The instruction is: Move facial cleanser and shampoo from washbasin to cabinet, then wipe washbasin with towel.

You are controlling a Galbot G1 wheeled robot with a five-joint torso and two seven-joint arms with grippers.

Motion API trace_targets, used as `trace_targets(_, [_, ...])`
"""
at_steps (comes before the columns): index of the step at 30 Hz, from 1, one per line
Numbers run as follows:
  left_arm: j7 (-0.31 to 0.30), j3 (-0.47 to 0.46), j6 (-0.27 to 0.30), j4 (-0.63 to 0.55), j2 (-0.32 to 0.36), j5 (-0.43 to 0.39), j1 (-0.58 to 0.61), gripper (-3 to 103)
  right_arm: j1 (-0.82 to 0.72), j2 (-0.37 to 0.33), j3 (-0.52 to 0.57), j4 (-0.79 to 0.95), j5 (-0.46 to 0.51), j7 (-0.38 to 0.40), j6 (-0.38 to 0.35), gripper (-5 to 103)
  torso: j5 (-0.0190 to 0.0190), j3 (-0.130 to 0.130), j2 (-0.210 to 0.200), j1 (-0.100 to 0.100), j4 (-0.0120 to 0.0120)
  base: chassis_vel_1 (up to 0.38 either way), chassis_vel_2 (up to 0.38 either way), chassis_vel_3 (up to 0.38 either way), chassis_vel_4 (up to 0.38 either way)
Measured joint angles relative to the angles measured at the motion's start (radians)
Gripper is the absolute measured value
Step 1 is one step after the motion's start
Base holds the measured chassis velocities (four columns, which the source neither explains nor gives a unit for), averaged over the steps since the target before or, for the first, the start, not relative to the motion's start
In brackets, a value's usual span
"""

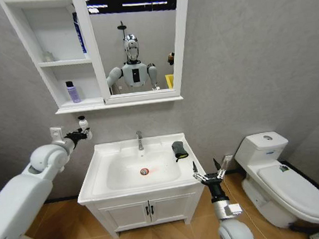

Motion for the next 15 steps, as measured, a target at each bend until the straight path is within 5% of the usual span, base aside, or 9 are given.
trace_targets(4, [0.033, 0.051, 0.019, 0.067, 0.003, -0.017, -0.126, 28, 0.002, 0.000, -0.005, 0.000, 0.000, 0.000, -0.002, 100, -0.0001, 0.000, 0.000, 0.000, 0.0000, 0.000, 0.000, 0.000, 0.000])
trace_targets(7, [0.048, 0.158, 0.028, 0.181, -0.037, -0.033, -0.321, 28, -0.001, 0.001, -0.004, 0.000, -0.001, 0.000, -0.002, 100, -0.0001, 0.000, 0.000, 0.000, -0.0002, 0.000, 0.000, 0.000, 0.000])
trace_targets(15, [0.063, 0.279, 0.025, 0.349, -0.144, 0.002, -0.541, 28, -0.011, 0.002, 0.003, 0.008, -0.002, 0.000, 0.001, 100, 0.0003, 0.000, 0.000, 0.000, -0.0002, 0.000, 0.000, 0.000, 0.000])
